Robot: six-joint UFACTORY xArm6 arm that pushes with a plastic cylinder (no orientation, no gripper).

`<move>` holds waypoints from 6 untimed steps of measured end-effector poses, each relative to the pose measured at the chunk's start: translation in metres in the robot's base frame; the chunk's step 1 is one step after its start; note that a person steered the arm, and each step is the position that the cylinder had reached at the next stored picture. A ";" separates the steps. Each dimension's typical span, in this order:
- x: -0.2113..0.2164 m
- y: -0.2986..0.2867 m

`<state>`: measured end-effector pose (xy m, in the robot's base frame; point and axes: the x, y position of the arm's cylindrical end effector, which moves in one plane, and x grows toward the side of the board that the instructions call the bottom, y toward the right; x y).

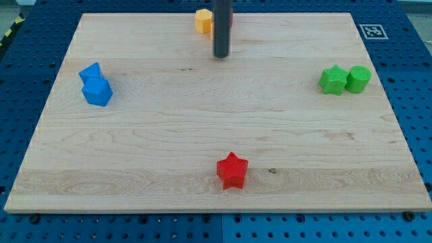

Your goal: Point your arm at the center left side of the board

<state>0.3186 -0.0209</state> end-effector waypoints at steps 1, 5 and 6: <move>-0.015 -0.085; 0.078 -0.281; 0.098 -0.281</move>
